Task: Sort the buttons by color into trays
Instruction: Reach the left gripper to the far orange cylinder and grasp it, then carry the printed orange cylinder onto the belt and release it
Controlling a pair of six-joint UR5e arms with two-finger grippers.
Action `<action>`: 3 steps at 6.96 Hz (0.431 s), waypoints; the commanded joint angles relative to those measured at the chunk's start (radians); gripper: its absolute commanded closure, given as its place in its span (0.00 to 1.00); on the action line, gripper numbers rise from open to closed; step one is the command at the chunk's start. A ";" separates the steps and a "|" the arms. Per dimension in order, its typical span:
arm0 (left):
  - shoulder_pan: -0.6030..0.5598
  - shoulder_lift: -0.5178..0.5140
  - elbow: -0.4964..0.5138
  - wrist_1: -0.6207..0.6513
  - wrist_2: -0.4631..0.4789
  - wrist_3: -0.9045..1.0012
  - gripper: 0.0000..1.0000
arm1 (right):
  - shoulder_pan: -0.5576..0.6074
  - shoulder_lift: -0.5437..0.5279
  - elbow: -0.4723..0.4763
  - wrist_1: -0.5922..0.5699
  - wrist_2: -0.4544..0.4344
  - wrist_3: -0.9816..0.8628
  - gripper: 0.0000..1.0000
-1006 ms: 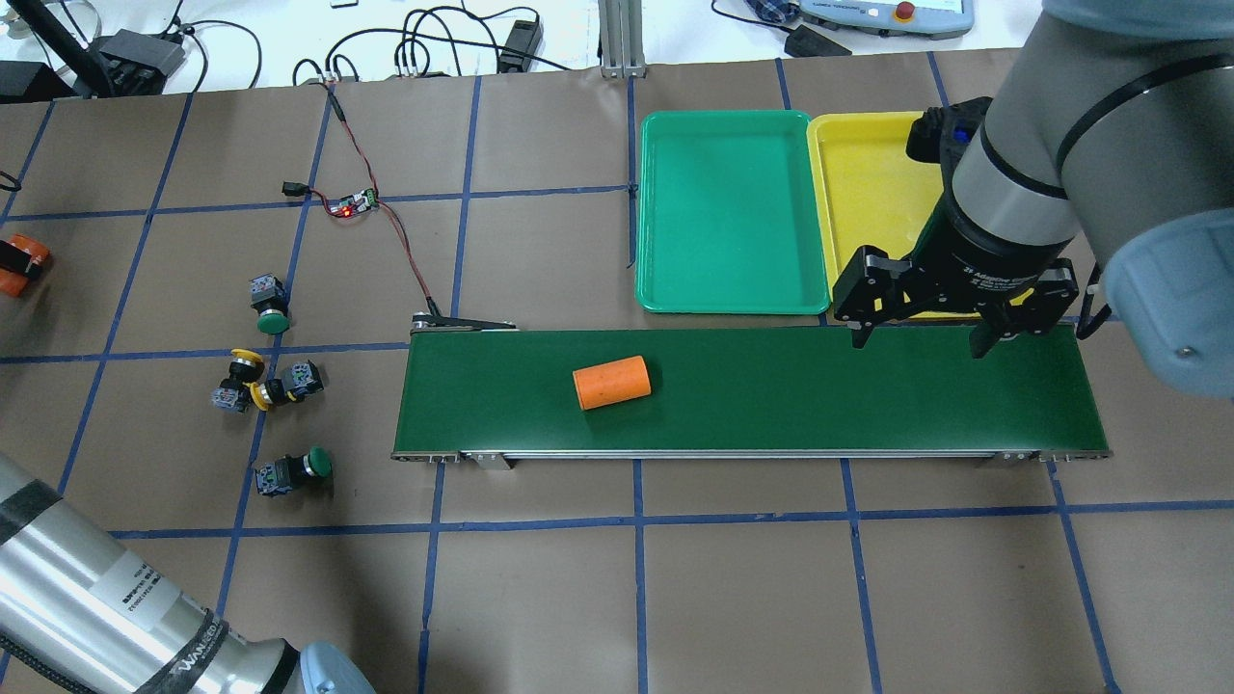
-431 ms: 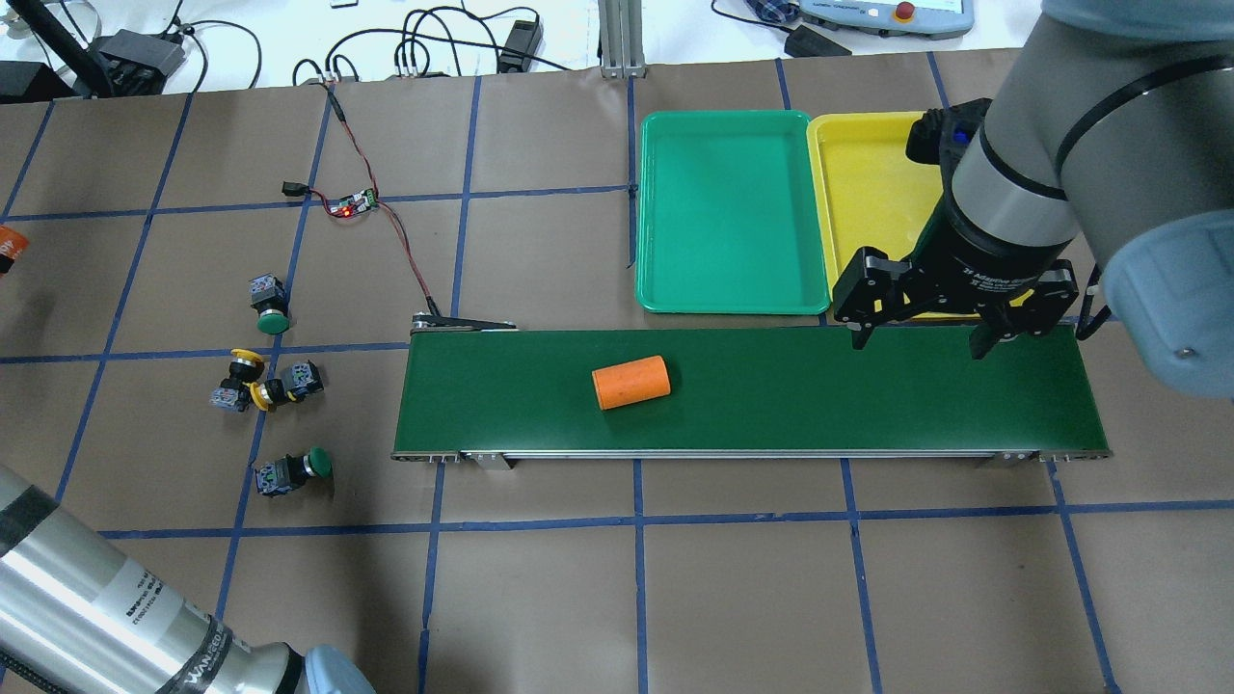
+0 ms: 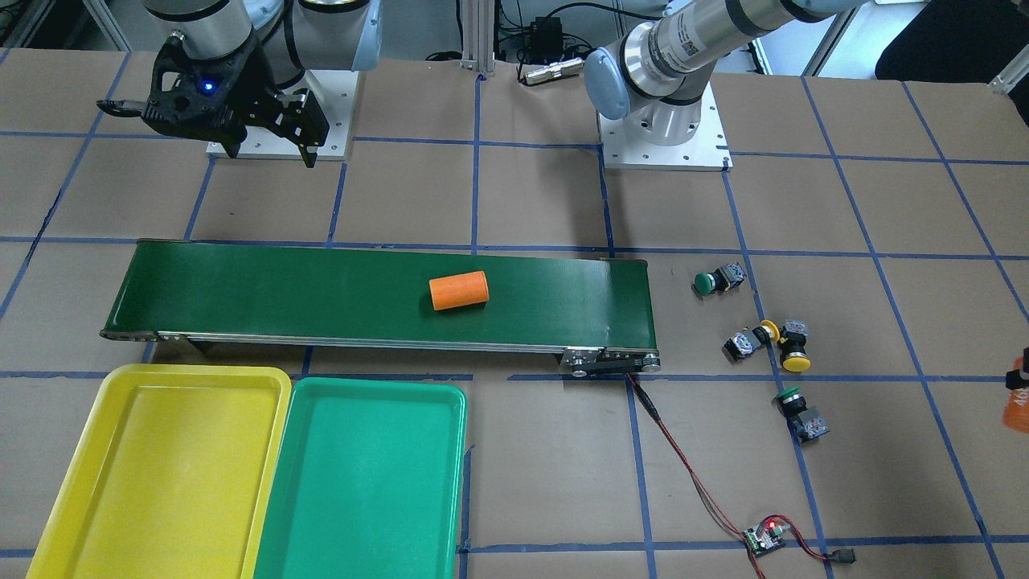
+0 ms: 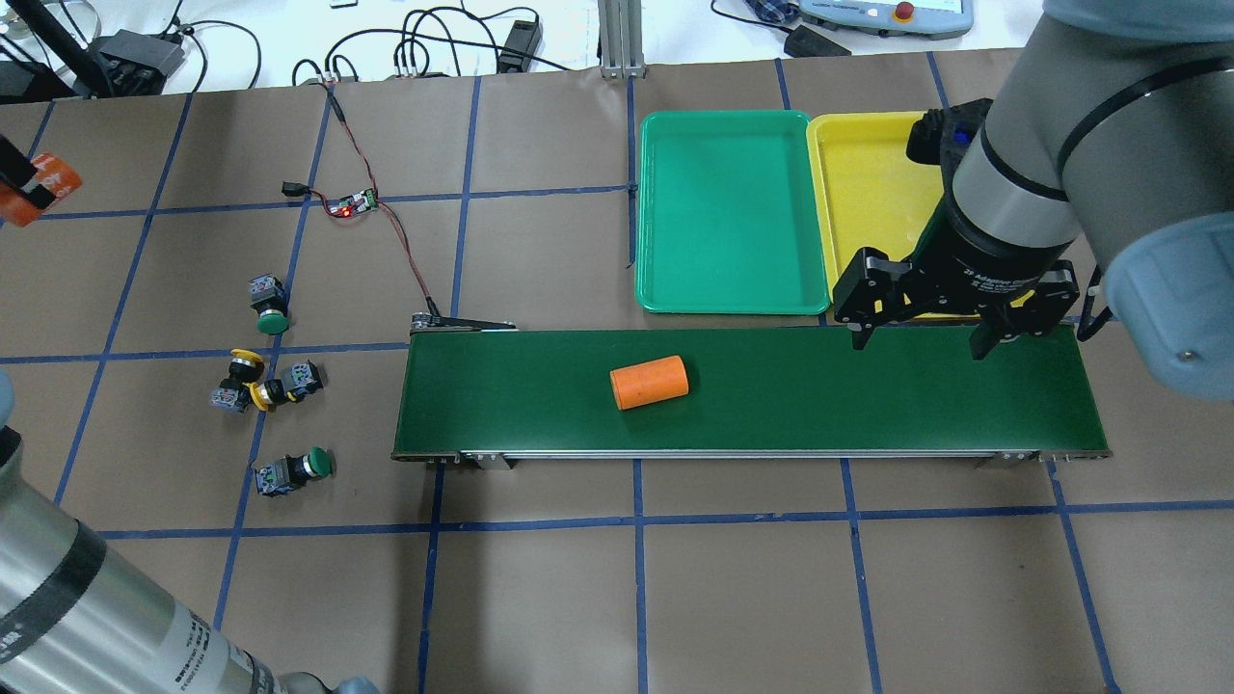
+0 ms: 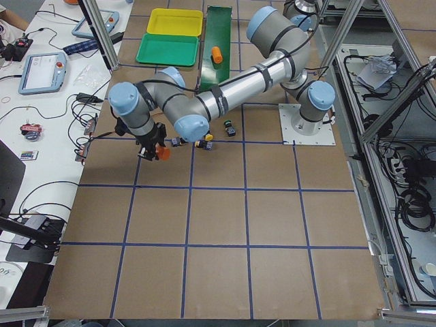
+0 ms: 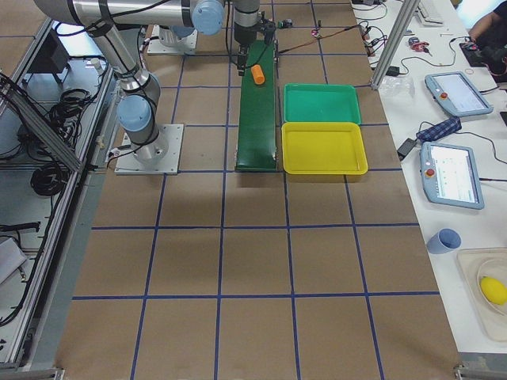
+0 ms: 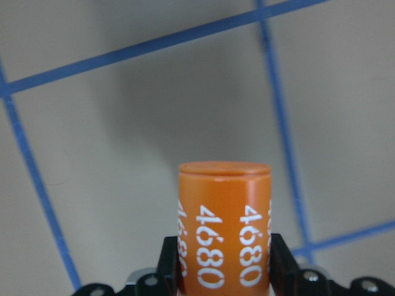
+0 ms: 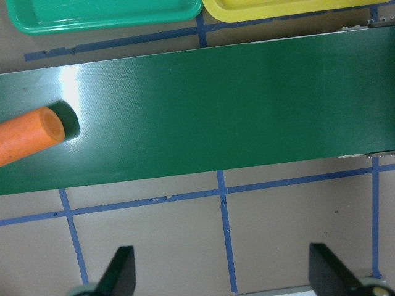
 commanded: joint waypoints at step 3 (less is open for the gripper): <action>-0.208 0.325 -0.506 0.081 0.013 -0.272 1.00 | -0.001 0.000 0.000 0.000 0.000 0.000 0.00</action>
